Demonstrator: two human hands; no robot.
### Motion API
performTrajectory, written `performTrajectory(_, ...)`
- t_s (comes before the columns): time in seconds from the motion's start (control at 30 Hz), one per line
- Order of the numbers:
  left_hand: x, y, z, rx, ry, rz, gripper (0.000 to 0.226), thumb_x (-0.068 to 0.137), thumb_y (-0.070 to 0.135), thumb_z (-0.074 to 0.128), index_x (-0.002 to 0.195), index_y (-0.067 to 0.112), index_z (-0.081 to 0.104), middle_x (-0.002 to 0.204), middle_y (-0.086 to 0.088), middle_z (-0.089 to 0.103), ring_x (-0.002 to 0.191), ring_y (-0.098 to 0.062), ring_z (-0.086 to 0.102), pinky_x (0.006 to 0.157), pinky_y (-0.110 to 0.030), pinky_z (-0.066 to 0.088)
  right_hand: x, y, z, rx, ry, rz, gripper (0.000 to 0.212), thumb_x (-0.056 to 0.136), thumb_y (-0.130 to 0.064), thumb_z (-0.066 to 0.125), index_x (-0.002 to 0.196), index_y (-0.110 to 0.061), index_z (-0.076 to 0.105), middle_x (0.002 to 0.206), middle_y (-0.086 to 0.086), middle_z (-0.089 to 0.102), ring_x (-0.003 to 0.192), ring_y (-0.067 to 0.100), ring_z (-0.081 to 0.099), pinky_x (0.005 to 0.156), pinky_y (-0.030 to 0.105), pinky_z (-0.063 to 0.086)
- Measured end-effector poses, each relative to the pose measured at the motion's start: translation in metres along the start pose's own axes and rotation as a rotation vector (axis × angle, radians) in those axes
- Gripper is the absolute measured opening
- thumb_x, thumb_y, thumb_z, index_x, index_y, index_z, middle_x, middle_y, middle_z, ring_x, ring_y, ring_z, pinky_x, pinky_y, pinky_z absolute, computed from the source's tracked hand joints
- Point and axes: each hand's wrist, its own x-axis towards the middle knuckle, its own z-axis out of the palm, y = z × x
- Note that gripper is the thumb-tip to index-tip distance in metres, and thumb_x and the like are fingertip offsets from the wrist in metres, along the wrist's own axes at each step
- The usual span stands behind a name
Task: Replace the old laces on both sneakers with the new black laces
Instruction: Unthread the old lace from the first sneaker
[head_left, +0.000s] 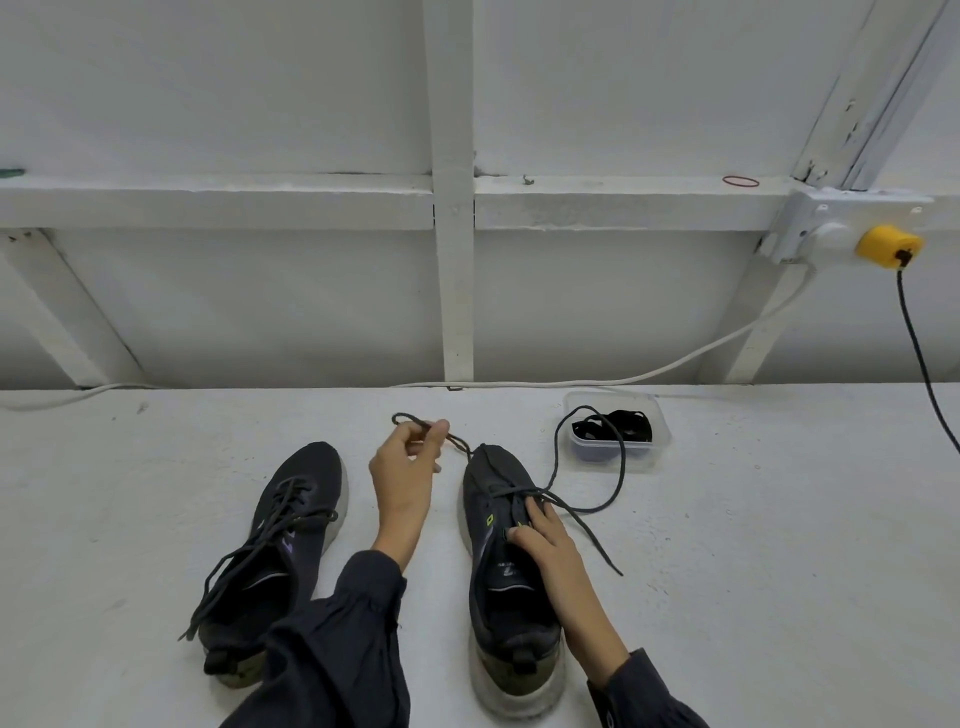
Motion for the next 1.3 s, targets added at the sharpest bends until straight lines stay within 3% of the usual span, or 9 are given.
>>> performTrajectory(0.2,-0.026,-0.041,0.013,0.084,-0.308,-0.146,0.016,0.079,0.027,0.080,0.081,0.015,0.070,0.077,0.000,0.069,0.070,-0.013,0.060,0.068,-0.025,0.052,0.001,-0.002,-0.003,0.027,-0.007,-0.002,0.033,0.094,-0.010,0.056,0.109,-0.039,0.055,0.109,-0.027,0.046,0.086,-0.024,0.047,0.071,-0.002,0.037)
performTrajectory(0.4,-0.010,-0.014,0.004,-0.011,0.050,0.010,0.011,0.086,0.018,0.073,0.083,0.009,0.066,0.075,-0.002,0.066,0.053,0.000,0.056,0.058,-0.010,0.045,0.005,0.007,-0.004,-0.012,0.006,0.007,0.045,0.092,-0.022,0.060,0.137,-0.016,0.055,0.147,-0.009,0.039,0.114,-0.007,0.038,0.090,0.011,0.030)
performTrajectory(0.47,-0.009,-0.009,0.002,-0.079,0.124,0.039,0.010,0.088,0.019,0.071,0.086,0.011,0.066,0.078,0.000,0.066,0.055,0.001,0.056,0.059,-0.009,0.046,0.004,0.006,-0.004,-0.029,-0.006,0.007,0.050,0.093,-0.023,0.059,0.141,-0.015,0.051,0.147,-0.013,0.036,0.111,-0.009,0.038,0.081,0.004,0.031)
performTrajectory(0.6,-0.015,-0.018,0.003,-0.062,-0.017,-0.052,0.016,0.084,0.029,0.075,0.083,0.017,0.065,0.078,0.000,0.066,0.057,-0.005,0.057,0.060,-0.014,0.049,0.005,0.007,-0.006,-0.055,0.001,-0.010,0.032,0.093,-0.015,0.057,0.125,-0.013,0.063,0.126,-0.024,0.047,0.099,-0.028,0.043,0.072,-0.004,0.034)
performTrajectory(0.73,-0.026,-0.039,0.009,0.065,-0.276,-0.146,0.017,0.075,0.028,0.083,0.081,0.017,0.072,0.079,0.001,0.073,0.074,-0.015,0.066,0.070,-0.024,0.054,0.006,0.006,-0.005,-0.075,0.001,-0.012,0.021,0.093,-0.010,0.057,0.109,-0.015,0.068,0.113,-0.017,0.052,0.099,-0.021,0.049,0.070,-0.003,0.037)
performTrajectory(0.87,-0.021,-0.028,0.010,0.092,-0.165,-0.053,0.010,0.080,0.018,0.079,0.077,0.014,0.070,0.075,0.001,0.070,0.066,-0.014,0.062,0.065,-0.023,0.051,0.007,0.009,-0.004,-0.066,0.011,-0.001,0.023,0.088,-0.026,0.063,0.109,-0.018,0.066,0.128,-0.010,0.053,0.113,-0.003,0.050,0.079,0.006,0.039)
performTrajectory(1.0,-0.012,-0.004,0.004,-0.085,0.129,0.014,0.011,0.086,0.018,0.073,0.086,0.009,0.067,0.077,-0.001,0.066,0.057,-0.008,0.055,0.057,-0.008,0.044,0.002,0.005,-0.003,-0.053,-0.004,0.028,0.061,0.081,-0.039,0.064,0.137,-0.014,0.056,0.153,-0.014,0.033,0.127,-0.004,0.032,0.097,0.019,0.028)
performTrajectory(1.13,-0.015,-0.014,0.006,-0.057,-0.017,-0.074,0.020,0.085,0.032,0.073,0.082,0.015,0.066,0.075,0.000,0.066,0.055,-0.004,0.056,0.062,-0.017,0.048,0.002,0.005,-0.003,-0.072,0.008,0.014,0.047,0.079,-0.041,0.063,0.120,-0.018,0.062,0.146,-0.014,0.043,0.117,-0.008,0.045,0.083,0.009,0.038)
performTrajectory(1.3,-0.031,-0.038,0.014,0.084,-0.241,-0.063,0.014,0.078,0.025,0.081,0.077,0.015,0.072,0.078,0.003,0.072,0.074,-0.012,0.065,0.068,-0.018,0.052,0.005,0.007,-0.006,-0.026,0.011,0.011,0.030,0.093,-0.015,0.058,0.122,-0.021,0.062,0.112,-0.026,0.049,0.087,-0.031,0.045,0.067,-0.004,0.037)
